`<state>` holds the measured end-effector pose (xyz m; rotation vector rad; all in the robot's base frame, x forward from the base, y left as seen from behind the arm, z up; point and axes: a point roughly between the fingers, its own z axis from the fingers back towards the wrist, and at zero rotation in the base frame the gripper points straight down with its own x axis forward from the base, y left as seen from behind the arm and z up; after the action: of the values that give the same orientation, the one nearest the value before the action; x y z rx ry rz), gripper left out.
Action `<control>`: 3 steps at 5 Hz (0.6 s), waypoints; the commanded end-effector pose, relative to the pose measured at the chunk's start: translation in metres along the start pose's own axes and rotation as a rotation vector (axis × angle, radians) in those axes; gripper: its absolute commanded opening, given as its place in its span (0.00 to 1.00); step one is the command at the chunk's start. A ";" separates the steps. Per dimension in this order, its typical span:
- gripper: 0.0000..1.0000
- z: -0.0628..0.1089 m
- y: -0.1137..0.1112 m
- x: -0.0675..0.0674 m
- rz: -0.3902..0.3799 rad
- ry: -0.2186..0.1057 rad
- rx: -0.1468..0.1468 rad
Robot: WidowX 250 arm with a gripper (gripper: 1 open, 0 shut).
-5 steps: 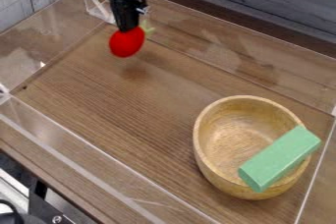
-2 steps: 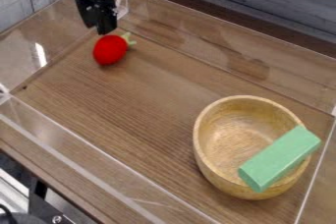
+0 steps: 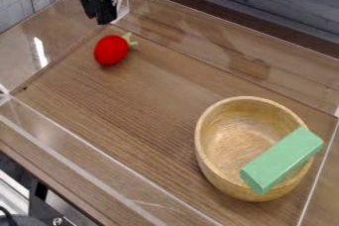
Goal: Move the red object to the left side of the table
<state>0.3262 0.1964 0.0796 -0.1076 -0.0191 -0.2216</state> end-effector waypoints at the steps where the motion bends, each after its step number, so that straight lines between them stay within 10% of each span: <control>1: 1.00 0.025 0.007 0.009 -0.021 -0.037 0.045; 3: 1.00 0.011 0.023 0.011 0.036 -0.041 0.050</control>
<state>0.3366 0.2077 0.0651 -0.1123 -0.0060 -0.1910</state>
